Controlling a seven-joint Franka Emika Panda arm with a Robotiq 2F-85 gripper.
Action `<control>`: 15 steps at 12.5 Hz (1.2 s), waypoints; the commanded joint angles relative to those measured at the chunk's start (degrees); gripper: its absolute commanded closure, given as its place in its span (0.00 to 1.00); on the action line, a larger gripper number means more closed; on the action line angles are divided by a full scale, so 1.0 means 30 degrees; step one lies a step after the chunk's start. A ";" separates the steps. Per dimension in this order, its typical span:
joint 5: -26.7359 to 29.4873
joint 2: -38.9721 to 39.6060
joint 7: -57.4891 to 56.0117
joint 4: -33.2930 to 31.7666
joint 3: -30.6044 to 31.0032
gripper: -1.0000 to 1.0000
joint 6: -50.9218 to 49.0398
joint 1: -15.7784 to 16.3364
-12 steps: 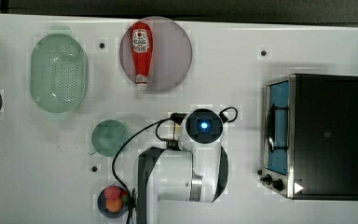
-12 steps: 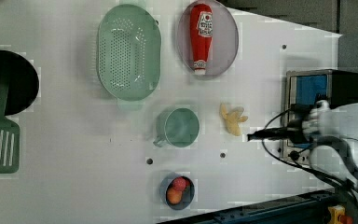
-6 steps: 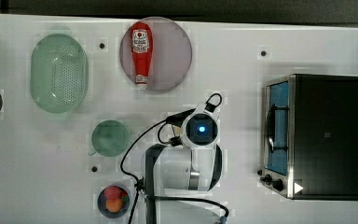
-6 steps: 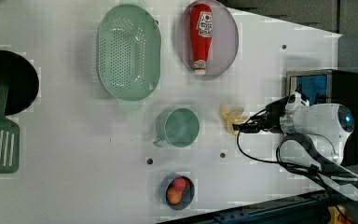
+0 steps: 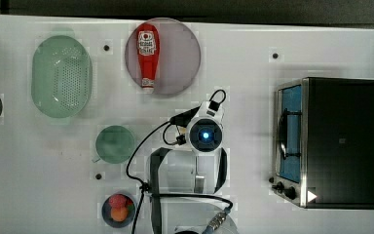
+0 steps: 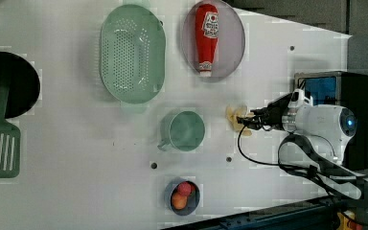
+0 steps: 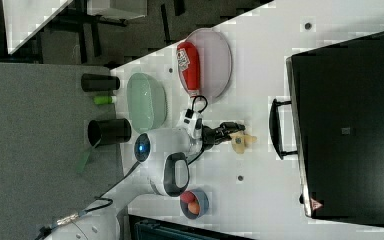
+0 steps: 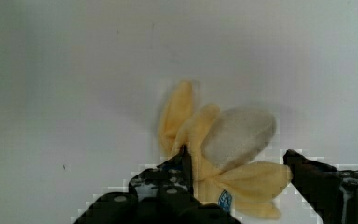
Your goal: Pick Banana and place it in mug.
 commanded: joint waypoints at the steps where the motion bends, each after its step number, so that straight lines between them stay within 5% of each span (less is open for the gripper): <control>1: -0.0242 -0.0114 -0.0894 -0.0287 -0.0092 0.65 -0.0356 0.0122; 6: -0.0237 -0.1624 -0.0750 -0.0273 -0.0519 0.68 -0.0809 0.0101; 15: -0.0215 -1.0118 0.1170 0.2288 0.0500 0.68 -1.3739 0.0278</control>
